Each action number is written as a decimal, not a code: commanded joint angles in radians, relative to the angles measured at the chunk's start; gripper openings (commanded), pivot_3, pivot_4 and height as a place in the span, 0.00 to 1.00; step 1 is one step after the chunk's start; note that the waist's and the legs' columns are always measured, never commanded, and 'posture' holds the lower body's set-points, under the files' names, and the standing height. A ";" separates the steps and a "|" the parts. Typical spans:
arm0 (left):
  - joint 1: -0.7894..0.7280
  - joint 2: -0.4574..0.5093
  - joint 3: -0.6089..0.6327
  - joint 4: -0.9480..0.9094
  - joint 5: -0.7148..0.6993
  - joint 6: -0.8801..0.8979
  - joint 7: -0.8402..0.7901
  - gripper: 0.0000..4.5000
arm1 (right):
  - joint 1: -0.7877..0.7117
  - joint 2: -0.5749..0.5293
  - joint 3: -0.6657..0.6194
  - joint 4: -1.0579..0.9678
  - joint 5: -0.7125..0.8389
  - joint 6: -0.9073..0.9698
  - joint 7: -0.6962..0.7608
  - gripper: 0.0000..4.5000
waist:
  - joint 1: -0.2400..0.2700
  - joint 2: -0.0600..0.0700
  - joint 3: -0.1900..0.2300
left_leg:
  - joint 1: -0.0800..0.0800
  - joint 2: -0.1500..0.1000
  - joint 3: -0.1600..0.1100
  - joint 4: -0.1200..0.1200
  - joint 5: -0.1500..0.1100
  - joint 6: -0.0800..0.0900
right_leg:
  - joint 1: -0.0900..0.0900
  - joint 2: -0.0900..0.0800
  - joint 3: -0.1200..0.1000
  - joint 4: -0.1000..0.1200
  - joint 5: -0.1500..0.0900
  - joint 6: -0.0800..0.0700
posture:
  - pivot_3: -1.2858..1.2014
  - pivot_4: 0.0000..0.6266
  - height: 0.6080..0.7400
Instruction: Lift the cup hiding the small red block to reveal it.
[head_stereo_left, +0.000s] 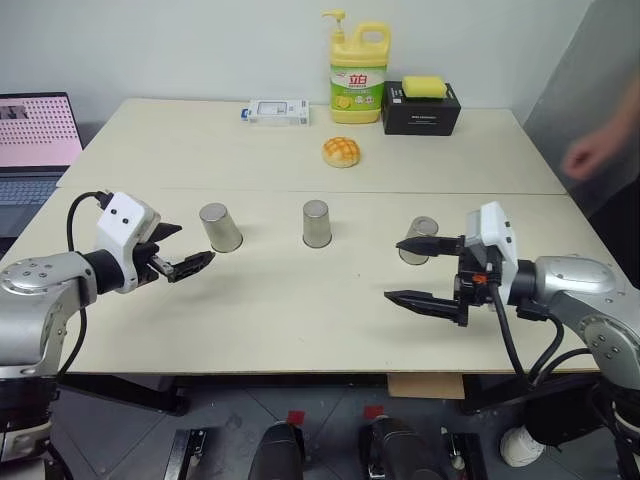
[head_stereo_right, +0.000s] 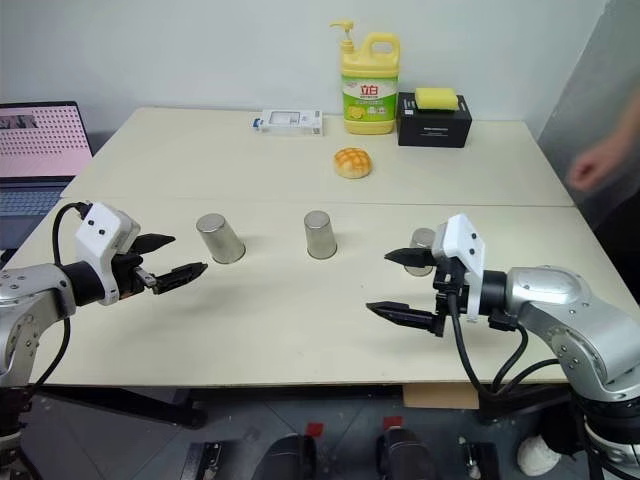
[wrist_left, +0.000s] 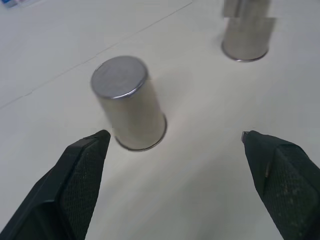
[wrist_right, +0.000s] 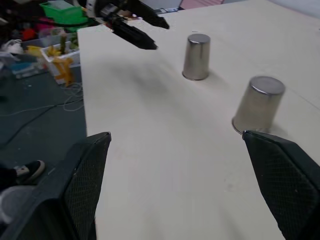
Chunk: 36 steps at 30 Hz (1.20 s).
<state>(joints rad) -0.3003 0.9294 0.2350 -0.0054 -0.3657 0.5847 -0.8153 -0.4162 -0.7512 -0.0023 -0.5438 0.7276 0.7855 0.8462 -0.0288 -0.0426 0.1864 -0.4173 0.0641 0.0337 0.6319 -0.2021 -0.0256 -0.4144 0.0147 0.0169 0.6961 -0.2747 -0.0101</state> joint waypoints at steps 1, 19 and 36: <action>-0.104 -0.043 -0.031 0.096 0.059 -0.028 0.079 1.00 | -0.061 0.018 0.038 -0.006 -0.006 0.009 -0.007 0.99 | 0.002 0.000 0.000 | 0.000 0.000 0.000 0.000 0.000 0.000 | 0.000 0.000 0.000 0.000 0.000 0.000 | 0.52 0.24 1.00; -0.473 -0.242 -0.186 0.652 0.218 -0.236 0.081 1.00 | -0.086 0.026 0.092 -0.021 -0.040 0.003 0.003 0.99 | 0.003 -0.001 -0.001 | -0.002 -0.002 0.001 0.002 0.000 0.000 | 0.000 0.001 -0.002 0.001 0.000 0.000 | 0.52 0.24 1.00; -0.517 -0.251 -0.151 0.735 0.215 -0.288 0.015 0.61 | -0.079 0.028 0.091 -0.030 -0.042 0.005 -0.014 1.00 | 0.000 -0.001 -0.001 | -0.002 -0.002 0.001 0.003 0.000 0.000 | 0.000 0.001 -0.002 0.001 0.000 0.000 | 0.52 0.24 1.00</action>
<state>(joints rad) -0.8156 0.6634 0.0494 0.7918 -0.1220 0.2929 -0.7830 -0.4903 -0.7232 0.1002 -0.5440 0.6861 0.7977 0.8335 -0.0284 -0.0437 0.1858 -0.4195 0.0625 0.0351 0.6351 -0.2020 -0.0256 -0.4142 0.0161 0.0151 0.6971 -0.2743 -0.0097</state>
